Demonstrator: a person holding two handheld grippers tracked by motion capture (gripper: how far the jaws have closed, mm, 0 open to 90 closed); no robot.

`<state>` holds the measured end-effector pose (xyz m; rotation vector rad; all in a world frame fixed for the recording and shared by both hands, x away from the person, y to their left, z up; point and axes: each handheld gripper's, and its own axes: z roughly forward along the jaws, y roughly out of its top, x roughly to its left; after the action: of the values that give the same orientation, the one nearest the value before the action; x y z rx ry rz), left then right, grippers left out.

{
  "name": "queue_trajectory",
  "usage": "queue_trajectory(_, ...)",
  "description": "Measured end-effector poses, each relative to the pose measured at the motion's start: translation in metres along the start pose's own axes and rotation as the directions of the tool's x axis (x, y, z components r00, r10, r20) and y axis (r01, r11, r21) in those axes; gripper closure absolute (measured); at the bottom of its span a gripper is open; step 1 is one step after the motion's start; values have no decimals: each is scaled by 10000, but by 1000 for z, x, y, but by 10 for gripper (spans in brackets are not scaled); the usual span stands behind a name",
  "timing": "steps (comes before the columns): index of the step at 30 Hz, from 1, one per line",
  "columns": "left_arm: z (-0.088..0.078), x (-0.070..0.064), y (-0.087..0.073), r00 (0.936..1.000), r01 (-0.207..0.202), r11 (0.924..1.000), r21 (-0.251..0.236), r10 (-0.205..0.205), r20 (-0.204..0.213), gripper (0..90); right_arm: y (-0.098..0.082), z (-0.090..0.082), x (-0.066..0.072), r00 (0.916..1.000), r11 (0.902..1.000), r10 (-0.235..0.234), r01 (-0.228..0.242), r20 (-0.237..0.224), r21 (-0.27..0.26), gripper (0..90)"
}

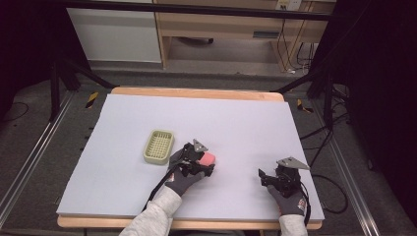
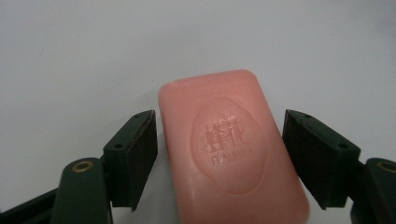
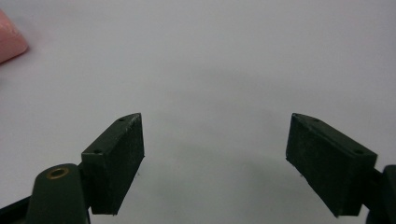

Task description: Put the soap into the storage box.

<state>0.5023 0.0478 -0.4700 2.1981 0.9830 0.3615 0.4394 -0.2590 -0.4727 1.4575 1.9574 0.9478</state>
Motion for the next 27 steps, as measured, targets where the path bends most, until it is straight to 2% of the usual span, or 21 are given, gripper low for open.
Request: queue_trajectory(27,4,-2,-2,10000,-48,9995,314,49,-34,363,0,1,1,10000,10000,-4,4,17,65,194)
